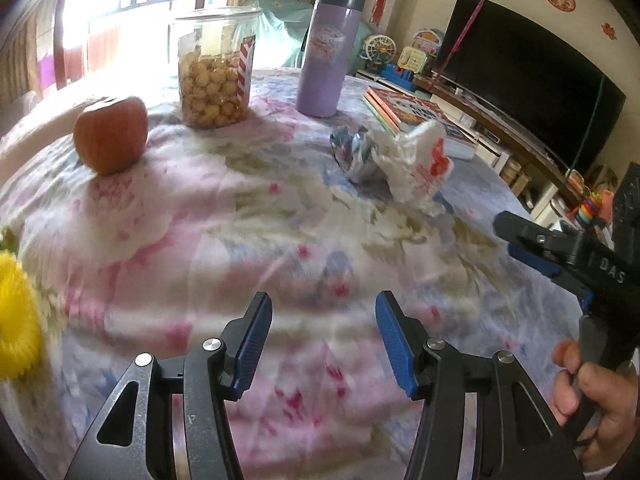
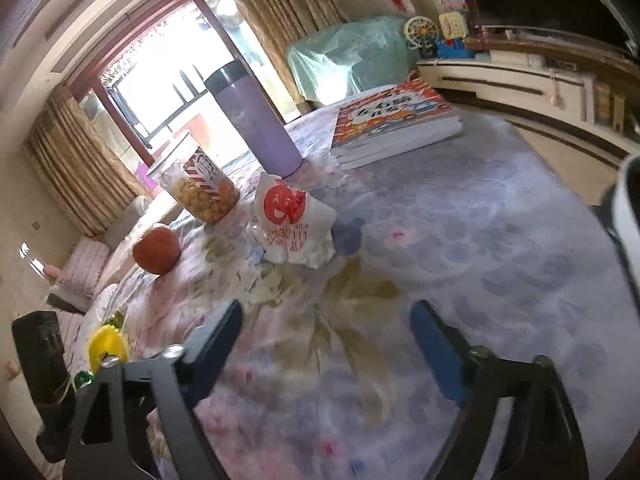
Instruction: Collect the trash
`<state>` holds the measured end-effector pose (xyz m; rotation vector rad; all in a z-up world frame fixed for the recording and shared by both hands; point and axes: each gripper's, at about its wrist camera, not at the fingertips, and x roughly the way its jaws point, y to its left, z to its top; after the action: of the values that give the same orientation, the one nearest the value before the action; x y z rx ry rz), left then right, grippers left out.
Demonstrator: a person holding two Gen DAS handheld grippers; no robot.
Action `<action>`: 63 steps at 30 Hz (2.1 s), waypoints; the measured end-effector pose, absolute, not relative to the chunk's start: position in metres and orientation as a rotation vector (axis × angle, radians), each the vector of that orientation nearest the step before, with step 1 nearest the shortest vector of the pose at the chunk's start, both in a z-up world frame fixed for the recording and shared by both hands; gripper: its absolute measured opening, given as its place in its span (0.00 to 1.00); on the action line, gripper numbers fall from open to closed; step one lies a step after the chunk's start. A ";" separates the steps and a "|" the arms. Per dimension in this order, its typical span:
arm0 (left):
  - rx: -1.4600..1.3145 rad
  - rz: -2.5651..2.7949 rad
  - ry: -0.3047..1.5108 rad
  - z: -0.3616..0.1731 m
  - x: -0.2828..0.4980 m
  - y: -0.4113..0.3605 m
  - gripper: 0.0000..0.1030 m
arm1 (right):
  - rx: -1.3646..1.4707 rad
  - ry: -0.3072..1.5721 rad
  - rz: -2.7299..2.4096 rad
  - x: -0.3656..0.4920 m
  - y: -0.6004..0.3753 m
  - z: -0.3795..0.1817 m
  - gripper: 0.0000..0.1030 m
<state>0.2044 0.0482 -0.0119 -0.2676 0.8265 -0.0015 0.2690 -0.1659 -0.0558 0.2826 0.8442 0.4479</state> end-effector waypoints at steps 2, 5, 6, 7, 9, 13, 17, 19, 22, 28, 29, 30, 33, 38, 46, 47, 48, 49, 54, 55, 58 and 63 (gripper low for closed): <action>-0.259 -0.003 0.826 -0.012 0.218 0.050 0.52 | 0.292 0.848 0.459 0.281 -0.159 -0.059 0.78; -0.249 -0.007 0.831 -0.014 0.236 0.053 0.52 | 0.307 0.856 0.472 0.298 -0.149 -0.064 0.76; -0.247 -0.007 0.832 -0.015 0.240 0.054 0.52 | 0.314 0.857 0.477 0.303 -0.148 -0.065 0.76; -0.246 -0.009 0.834 -0.016 0.246 0.055 0.52 | 0.327 0.855 0.492 0.310 -0.144 -0.067 0.75; -0.244 -0.017 0.838 -0.018 0.255 0.056 0.52 | 0.329 0.853 0.498 0.320 -0.139 -0.069 0.74; -0.231 -0.026 0.849 -0.021 0.274 0.056 0.52 | 0.329 0.880 0.527 0.339 -0.131 -0.078 0.40; -0.228 -0.060 0.850 -0.024 0.296 0.050 0.52 | 0.330 0.847 0.515 0.327 -0.146 -0.072 0.22; -0.223 -0.076 0.847 -0.025 0.308 0.044 0.55 | 0.340 0.832 0.494 0.316 -0.160 -0.069 0.18; -0.220 -0.098 0.837 -0.028 0.330 0.036 0.63 | 0.361 0.815 0.449 0.302 -0.180 -0.067 0.18; -0.202 -0.105 0.843 -0.041 0.371 0.022 0.59 | 0.418 0.796 0.381 0.271 -0.215 -0.065 0.17; -0.193 -0.102 0.851 -0.044 0.374 0.020 0.54 | 0.426 0.794 0.370 0.266 -0.217 -0.066 0.17; -0.189 -0.114 0.863 -0.047 0.378 0.018 0.30 | 0.436 0.794 0.364 0.261 -0.220 -0.067 0.17; -0.174 -0.144 0.872 -0.049 0.379 0.011 0.06 | 0.441 0.794 0.358 0.253 -0.221 -0.066 0.16; -0.157 -0.177 0.842 -0.041 0.353 0.004 0.04 | 0.424 0.805 0.385 0.241 -0.217 -0.060 0.03; -0.232 -0.240 0.841 -0.031 0.290 0.006 0.03 | 0.330 0.774 0.432 0.226 -0.210 -0.039 0.10; -0.243 -0.248 0.842 -0.030 0.283 0.006 0.03 | 0.313 0.763 0.425 0.226 -0.211 -0.036 0.11; -0.252 -0.253 0.843 -0.030 0.276 0.006 0.03 | 0.301 0.755 0.414 0.226 -0.211 -0.035 0.28; -0.264 -0.256 0.849 -0.031 0.269 0.005 0.03 | 0.277 0.737 0.380 0.228 -0.212 -0.033 0.55; -0.262 -0.241 0.856 -0.031 0.250 0.000 0.04 | 0.254 0.718 0.314 0.253 -0.220 -0.032 0.85; -0.262 -0.240 0.861 -0.032 0.251 0.000 0.04 | 0.246 0.729 0.308 0.261 -0.219 -0.034 0.85; -0.266 -0.227 0.875 -0.031 0.247 -0.002 0.10 | 0.236 0.770 0.306 0.283 -0.219 -0.044 0.85; -0.252 -0.197 0.839 -0.021 0.238 -0.003 0.49 | 0.272 0.845 0.321 0.305 -0.224 -0.066 0.85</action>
<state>0.2377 -0.0035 -0.0207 -0.2523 0.8388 -0.1965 0.3051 -0.2241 -0.0658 0.2722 0.8454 0.3215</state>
